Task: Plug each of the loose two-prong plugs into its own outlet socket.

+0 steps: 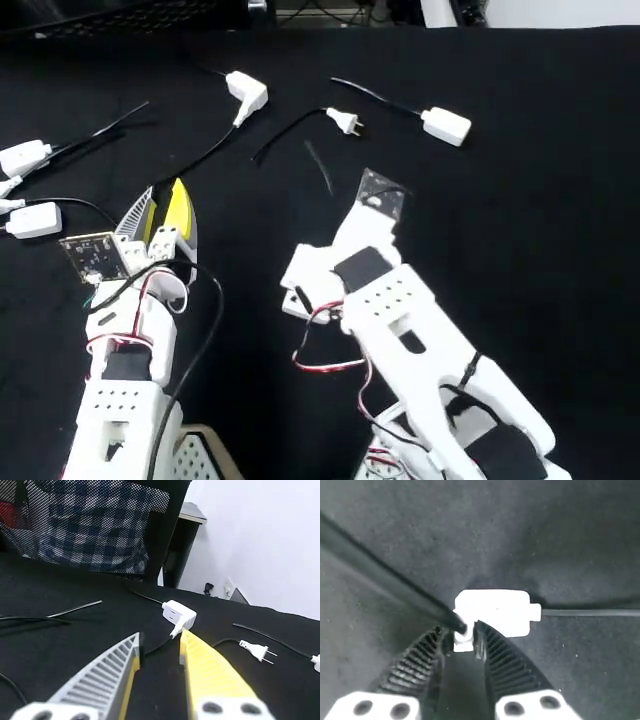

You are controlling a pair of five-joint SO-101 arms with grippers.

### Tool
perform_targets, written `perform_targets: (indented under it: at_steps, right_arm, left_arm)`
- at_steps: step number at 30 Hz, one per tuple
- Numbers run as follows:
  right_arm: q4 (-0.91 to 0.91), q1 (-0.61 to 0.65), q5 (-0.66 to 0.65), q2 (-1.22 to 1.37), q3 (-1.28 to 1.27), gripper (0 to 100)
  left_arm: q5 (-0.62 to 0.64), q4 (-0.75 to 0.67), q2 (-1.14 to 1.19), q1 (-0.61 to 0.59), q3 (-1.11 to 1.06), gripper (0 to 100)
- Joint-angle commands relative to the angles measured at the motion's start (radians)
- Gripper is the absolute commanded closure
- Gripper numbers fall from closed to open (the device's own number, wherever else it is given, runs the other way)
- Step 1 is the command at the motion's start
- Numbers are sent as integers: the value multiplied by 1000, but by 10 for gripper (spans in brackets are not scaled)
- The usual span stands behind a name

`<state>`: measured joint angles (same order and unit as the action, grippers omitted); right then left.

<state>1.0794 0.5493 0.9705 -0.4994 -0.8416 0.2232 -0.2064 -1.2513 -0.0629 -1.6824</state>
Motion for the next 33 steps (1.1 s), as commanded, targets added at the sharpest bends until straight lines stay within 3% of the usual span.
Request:
perform_targets:
  at_steps: [1, 33]
  right_arm:
    - [6, -8, 6, -36, 50, 987]
    - [-69, -5, -23, 93, 25, 987]
  left_arm:
    - [-5, 3, -8, -2, -21, 855]
    - [-3, 3, -9, -2, -21, 855]
